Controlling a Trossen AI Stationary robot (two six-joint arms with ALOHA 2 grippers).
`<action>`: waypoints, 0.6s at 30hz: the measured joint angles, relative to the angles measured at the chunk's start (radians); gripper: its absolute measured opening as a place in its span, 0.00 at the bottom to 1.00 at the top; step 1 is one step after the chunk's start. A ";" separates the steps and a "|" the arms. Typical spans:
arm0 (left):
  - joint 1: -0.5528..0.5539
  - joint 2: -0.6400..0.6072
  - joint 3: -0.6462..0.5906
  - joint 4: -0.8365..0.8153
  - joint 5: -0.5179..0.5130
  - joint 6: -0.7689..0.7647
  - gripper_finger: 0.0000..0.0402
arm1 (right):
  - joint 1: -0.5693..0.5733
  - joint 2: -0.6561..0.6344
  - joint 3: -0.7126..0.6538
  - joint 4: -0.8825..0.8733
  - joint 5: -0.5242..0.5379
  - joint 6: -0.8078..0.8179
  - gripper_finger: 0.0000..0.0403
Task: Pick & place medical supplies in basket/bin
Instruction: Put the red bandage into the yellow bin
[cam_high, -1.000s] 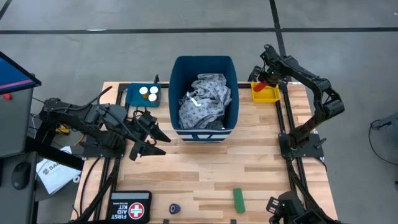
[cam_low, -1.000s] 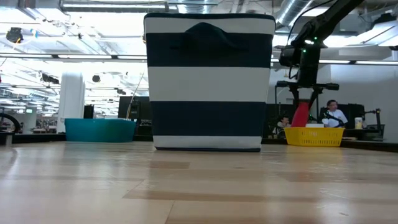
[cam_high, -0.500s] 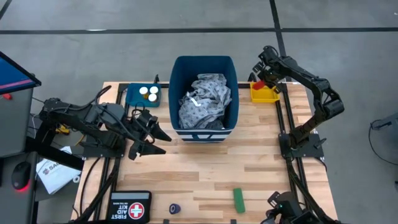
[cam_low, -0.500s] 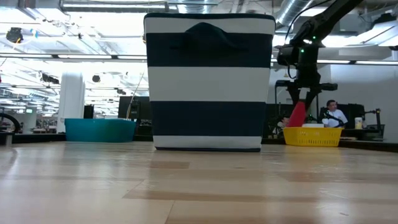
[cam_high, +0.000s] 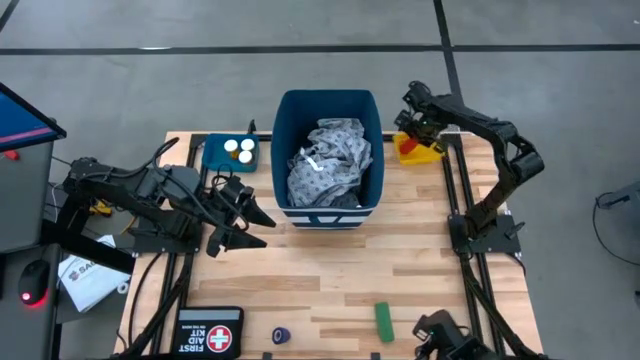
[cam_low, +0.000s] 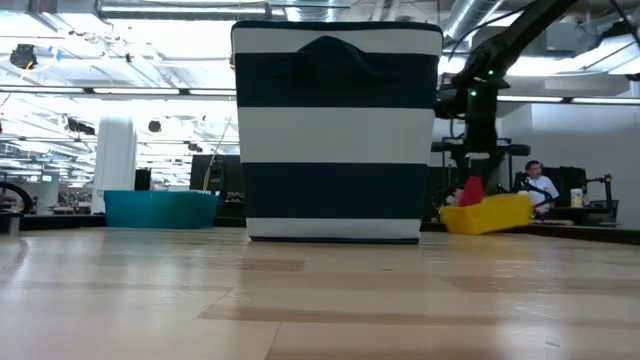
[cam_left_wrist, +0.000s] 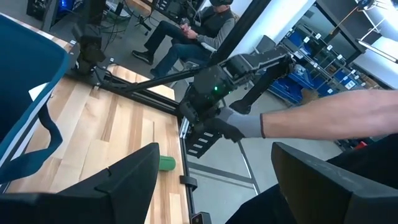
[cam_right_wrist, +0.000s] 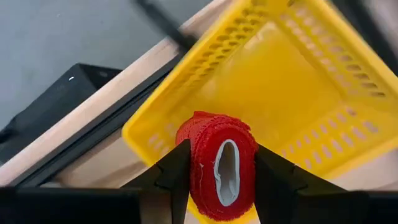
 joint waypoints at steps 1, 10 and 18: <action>0.000 0.000 0.000 0.000 0.000 -0.004 0.75 | 0.015 0.008 0.000 0.014 -0.002 0.017 0.33; 0.000 0.000 0.000 0.027 0.006 -0.033 0.75 | 0.052 0.066 0.040 0.031 0.006 0.052 0.33; 0.000 0.000 0.000 0.058 0.012 -0.028 0.75 | -0.020 0.047 0.094 -0.010 0.035 -0.045 0.33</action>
